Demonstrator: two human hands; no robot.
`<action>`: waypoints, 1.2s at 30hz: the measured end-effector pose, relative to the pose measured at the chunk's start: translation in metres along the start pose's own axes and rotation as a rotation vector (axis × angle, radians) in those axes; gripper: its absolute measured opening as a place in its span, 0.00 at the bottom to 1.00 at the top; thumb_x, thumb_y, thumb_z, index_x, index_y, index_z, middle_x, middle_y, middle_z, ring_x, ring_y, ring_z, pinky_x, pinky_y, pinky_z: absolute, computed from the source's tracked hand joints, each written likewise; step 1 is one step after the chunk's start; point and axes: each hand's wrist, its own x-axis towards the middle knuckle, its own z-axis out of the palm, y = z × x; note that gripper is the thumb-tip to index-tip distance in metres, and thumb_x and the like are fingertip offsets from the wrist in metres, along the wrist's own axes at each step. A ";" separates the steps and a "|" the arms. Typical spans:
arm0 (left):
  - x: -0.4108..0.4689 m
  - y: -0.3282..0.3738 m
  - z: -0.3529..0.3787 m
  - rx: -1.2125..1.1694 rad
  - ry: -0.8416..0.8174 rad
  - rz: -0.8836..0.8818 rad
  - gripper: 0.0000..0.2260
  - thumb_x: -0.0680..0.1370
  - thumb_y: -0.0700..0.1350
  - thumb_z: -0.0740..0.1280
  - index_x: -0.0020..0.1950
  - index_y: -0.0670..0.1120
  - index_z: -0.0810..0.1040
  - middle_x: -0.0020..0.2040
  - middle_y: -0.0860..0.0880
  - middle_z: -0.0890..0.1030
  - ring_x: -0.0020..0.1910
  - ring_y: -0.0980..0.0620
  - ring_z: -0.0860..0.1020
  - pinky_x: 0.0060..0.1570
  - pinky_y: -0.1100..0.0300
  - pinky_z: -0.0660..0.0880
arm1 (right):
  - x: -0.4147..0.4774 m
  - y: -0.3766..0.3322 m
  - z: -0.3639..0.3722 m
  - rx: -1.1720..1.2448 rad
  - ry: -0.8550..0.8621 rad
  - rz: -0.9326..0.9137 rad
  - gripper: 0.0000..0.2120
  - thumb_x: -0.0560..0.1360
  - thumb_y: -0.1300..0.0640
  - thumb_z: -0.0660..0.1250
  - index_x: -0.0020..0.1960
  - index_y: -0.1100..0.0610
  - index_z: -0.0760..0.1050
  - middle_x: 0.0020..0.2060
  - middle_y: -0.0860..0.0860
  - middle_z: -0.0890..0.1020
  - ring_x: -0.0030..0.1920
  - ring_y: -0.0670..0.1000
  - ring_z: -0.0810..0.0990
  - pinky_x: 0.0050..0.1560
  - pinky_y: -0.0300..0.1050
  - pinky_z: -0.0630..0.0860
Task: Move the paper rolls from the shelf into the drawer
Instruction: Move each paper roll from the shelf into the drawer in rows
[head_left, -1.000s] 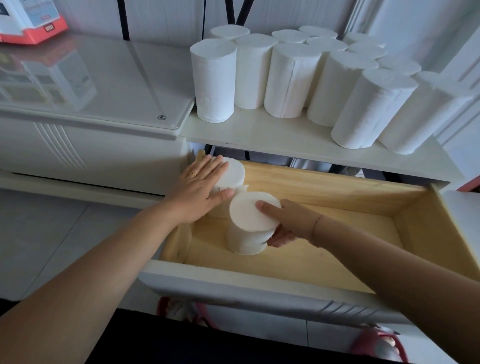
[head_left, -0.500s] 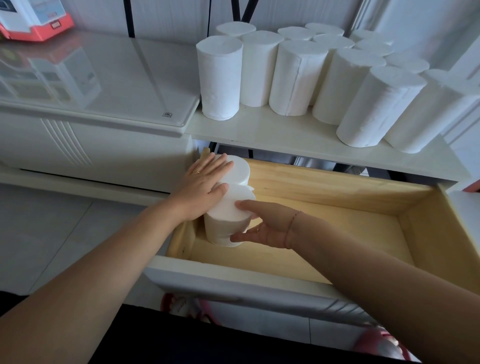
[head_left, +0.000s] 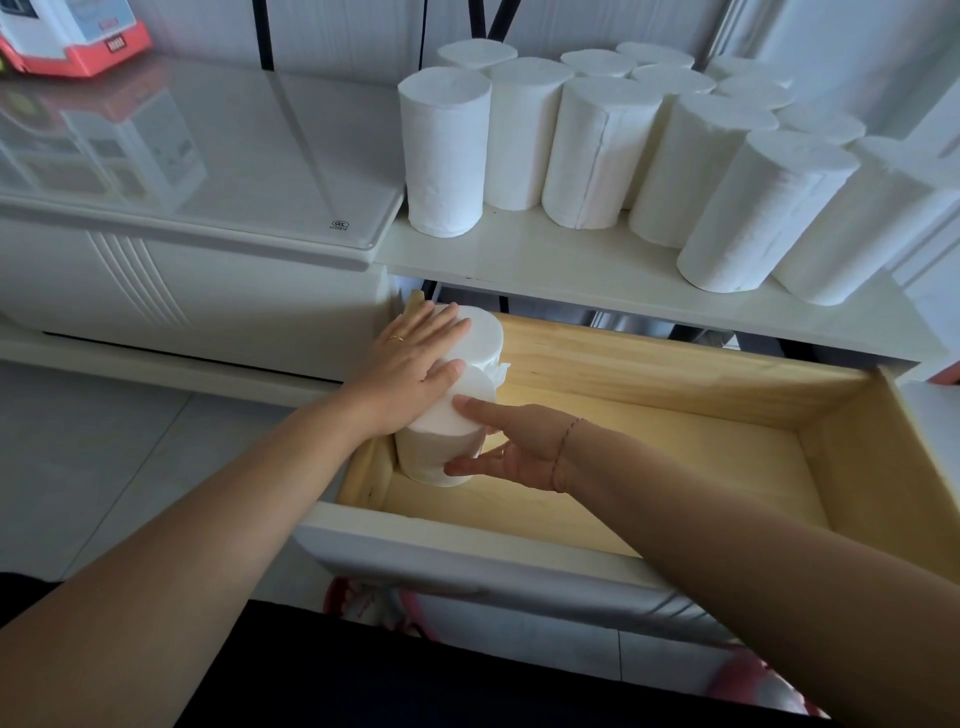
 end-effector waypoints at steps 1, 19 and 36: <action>0.000 0.000 0.000 0.022 0.002 0.001 0.22 0.82 0.52 0.51 0.77 0.52 0.53 0.78 0.56 0.48 0.75 0.60 0.41 0.72 0.60 0.38 | 0.000 0.000 0.000 -0.017 -0.001 0.000 0.32 0.70 0.57 0.75 0.69 0.64 0.67 0.70 0.61 0.65 0.69 0.66 0.68 0.49 0.53 0.83; 0.003 0.006 0.005 0.271 -0.067 0.041 0.26 0.80 0.57 0.43 0.76 0.53 0.40 0.76 0.56 0.38 0.72 0.62 0.34 0.69 0.63 0.30 | -0.044 -0.111 -0.120 -0.411 1.225 -1.093 0.39 0.68 0.49 0.75 0.71 0.61 0.61 0.67 0.56 0.66 0.65 0.54 0.68 0.67 0.48 0.65; 0.005 0.010 0.008 0.337 -0.081 0.048 0.32 0.75 0.65 0.36 0.75 0.53 0.36 0.75 0.57 0.35 0.72 0.61 0.32 0.70 0.61 0.31 | -0.043 -0.139 -0.133 -0.372 0.886 -1.133 0.43 0.62 0.50 0.77 0.69 0.57 0.59 0.63 0.52 0.71 0.62 0.50 0.73 0.64 0.50 0.74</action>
